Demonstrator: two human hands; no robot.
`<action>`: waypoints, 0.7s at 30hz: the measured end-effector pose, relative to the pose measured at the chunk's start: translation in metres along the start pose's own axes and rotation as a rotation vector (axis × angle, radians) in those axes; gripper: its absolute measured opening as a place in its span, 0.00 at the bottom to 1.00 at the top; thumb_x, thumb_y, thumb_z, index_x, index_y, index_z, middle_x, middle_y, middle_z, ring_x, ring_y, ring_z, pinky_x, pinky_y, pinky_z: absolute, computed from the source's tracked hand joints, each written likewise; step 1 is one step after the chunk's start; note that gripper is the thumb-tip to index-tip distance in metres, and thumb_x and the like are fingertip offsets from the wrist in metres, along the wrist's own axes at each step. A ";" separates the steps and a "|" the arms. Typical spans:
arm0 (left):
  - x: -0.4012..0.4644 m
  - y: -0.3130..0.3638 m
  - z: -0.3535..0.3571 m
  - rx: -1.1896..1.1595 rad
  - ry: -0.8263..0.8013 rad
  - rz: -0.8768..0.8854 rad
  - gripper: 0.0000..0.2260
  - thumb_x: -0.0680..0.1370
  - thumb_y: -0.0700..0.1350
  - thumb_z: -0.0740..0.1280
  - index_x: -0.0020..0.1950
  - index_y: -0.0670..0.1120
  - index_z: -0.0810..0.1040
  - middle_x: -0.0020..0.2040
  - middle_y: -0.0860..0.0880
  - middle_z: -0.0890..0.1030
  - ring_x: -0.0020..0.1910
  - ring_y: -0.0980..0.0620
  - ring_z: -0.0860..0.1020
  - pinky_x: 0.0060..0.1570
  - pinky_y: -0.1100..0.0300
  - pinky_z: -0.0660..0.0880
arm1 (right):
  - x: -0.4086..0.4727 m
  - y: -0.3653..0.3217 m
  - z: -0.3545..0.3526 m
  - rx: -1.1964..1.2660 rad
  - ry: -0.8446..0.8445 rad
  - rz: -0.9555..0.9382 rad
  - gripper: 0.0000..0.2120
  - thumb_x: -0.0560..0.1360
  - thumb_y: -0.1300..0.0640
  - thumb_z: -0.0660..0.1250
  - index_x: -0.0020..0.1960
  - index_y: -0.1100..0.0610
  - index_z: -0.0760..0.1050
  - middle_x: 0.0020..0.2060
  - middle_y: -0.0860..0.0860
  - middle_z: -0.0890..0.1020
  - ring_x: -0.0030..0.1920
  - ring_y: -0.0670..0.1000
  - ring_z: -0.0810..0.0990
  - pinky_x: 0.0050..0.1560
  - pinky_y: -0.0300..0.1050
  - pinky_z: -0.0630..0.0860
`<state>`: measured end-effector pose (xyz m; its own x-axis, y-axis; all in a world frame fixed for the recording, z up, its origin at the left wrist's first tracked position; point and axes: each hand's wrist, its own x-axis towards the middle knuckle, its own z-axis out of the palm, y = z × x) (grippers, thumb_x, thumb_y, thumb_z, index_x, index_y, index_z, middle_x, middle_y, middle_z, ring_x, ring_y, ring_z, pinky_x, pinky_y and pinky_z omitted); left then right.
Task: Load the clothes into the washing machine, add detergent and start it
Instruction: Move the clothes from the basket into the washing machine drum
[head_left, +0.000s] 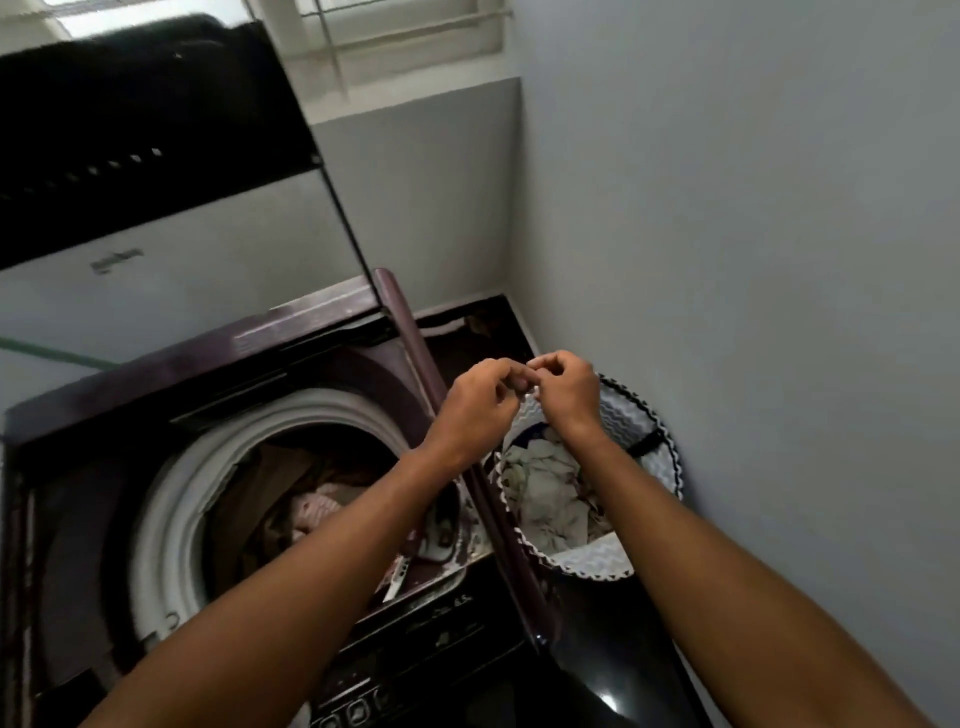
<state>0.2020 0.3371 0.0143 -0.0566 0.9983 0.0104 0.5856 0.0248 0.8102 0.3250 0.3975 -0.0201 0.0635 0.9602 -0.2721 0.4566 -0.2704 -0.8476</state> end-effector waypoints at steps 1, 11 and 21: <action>0.006 0.003 0.013 -0.007 -0.052 -0.005 0.15 0.74 0.35 0.63 0.53 0.51 0.82 0.49 0.54 0.81 0.47 0.58 0.79 0.49 0.61 0.77 | 0.010 0.012 -0.010 0.002 0.021 0.031 0.05 0.72 0.62 0.67 0.42 0.55 0.81 0.39 0.51 0.84 0.40 0.54 0.83 0.45 0.54 0.81; 0.043 -0.024 0.128 0.105 -0.415 -0.321 0.13 0.76 0.37 0.62 0.56 0.48 0.81 0.51 0.49 0.82 0.49 0.49 0.79 0.51 0.52 0.77 | 0.075 0.158 -0.036 -0.089 -0.064 0.383 0.10 0.74 0.58 0.64 0.37 0.61 0.80 0.35 0.58 0.83 0.39 0.60 0.83 0.42 0.63 0.82; 0.032 -0.119 0.230 0.046 -0.447 -0.875 0.13 0.78 0.41 0.61 0.62 0.45 0.75 0.58 0.41 0.79 0.51 0.44 0.78 0.48 0.54 0.77 | 0.101 0.272 0.020 -0.059 -0.322 0.643 0.06 0.76 0.57 0.61 0.42 0.57 0.73 0.42 0.55 0.78 0.46 0.57 0.79 0.55 0.59 0.80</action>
<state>0.3163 0.3780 -0.2162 -0.1796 0.5541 -0.8128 0.5142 0.7573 0.4027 0.4380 0.4197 -0.2871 0.0755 0.5410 -0.8376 0.4644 -0.7624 -0.4506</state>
